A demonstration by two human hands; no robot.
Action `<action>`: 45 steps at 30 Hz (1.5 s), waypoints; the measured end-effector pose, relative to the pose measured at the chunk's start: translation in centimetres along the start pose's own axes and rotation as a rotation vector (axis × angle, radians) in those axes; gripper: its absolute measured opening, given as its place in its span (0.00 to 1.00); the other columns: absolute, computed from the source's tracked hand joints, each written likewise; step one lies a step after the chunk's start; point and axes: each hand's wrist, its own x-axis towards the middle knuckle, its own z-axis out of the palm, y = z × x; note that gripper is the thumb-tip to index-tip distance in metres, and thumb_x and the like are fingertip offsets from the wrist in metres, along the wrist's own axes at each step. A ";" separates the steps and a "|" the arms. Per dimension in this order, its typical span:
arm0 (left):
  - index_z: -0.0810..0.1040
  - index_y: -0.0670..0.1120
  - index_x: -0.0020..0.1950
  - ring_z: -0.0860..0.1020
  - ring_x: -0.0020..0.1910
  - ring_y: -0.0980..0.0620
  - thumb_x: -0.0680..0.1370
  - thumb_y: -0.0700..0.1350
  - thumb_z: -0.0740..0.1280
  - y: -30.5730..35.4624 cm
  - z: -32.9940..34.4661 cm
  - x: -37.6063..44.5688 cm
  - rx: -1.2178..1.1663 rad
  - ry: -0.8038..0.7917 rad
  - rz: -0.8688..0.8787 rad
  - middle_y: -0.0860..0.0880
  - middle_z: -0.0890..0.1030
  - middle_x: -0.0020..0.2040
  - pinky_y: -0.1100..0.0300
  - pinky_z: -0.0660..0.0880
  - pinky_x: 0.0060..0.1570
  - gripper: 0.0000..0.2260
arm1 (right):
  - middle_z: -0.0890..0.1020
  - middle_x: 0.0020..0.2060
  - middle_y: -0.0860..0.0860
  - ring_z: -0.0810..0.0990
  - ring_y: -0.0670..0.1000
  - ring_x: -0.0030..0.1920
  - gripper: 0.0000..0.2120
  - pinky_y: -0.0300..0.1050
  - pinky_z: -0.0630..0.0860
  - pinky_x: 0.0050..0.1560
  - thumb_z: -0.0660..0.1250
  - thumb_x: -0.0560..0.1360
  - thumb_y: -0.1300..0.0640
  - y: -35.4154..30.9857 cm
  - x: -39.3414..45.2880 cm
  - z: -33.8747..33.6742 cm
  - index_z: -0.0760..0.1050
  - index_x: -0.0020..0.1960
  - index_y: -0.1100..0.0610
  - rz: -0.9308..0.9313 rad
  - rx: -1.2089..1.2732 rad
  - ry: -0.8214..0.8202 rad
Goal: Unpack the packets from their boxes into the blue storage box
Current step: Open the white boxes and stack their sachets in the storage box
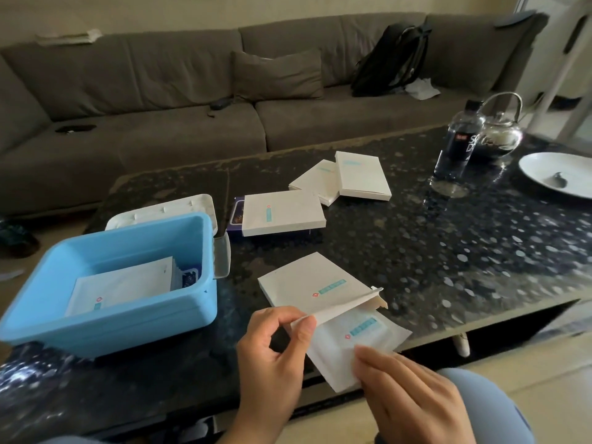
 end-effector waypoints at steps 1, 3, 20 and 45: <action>0.82 0.55 0.41 0.81 0.46 0.52 0.72 0.56 0.70 -0.1 0.0 -0.2 0.009 -0.016 0.032 0.52 0.81 0.44 0.62 0.78 0.45 0.06 | 0.86 0.44 0.51 0.85 0.46 0.42 0.10 0.40 0.81 0.47 0.66 0.74 0.61 0.0 -0.6 -0.5 0.84 0.38 0.58 0.025 0.002 -0.001; 0.82 0.52 0.42 0.81 0.45 0.51 0.74 0.52 0.70 -0.6 0.0 -0.5 0.056 -0.047 0.131 0.54 0.81 0.44 0.65 0.76 0.45 0.05 | 0.86 0.46 0.48 0.82 0.41 0.48 0.17 0.36 0.77 0.57 0.61 0.79 0.57 -0.4 -1.8 -2.0 0.85 0.38 0.57 0.105 0.019 -0.030; 0.81 0.49 0.62 0.80 0.60 0.54 0.69 0.57 0.70 6.4 3.1 -1.9 -0.301 -0.766 -0.478 0.51 0.83 0.60 0.58 0.76 0.60 0.24 | 0.76 0.40 0.54 0.73 0.52 0.40 0.28 0.41 0.73 0.38 0.84 0.47 0.40 3.9 2.6 -4.8 0.77 0.38 0.53 0.782 1.587 0.254; 0.87 0.50 0.47 0.85 0.50 0.48 0.61 0.51 0.76 7.5 -10.5 7.2 -0.315 0.059 -0.399 0.48 0.87 0.47 0.50 0.80 0.49 0.16 | 0.85 0.36 0.63 0.84 0.58 0.32 0.06 0.42 0.77 0.28 0.79 0.64 0.60 -7.3 11.4 3.1 0.86 0.38 0.61 1.174 1.305 -0.322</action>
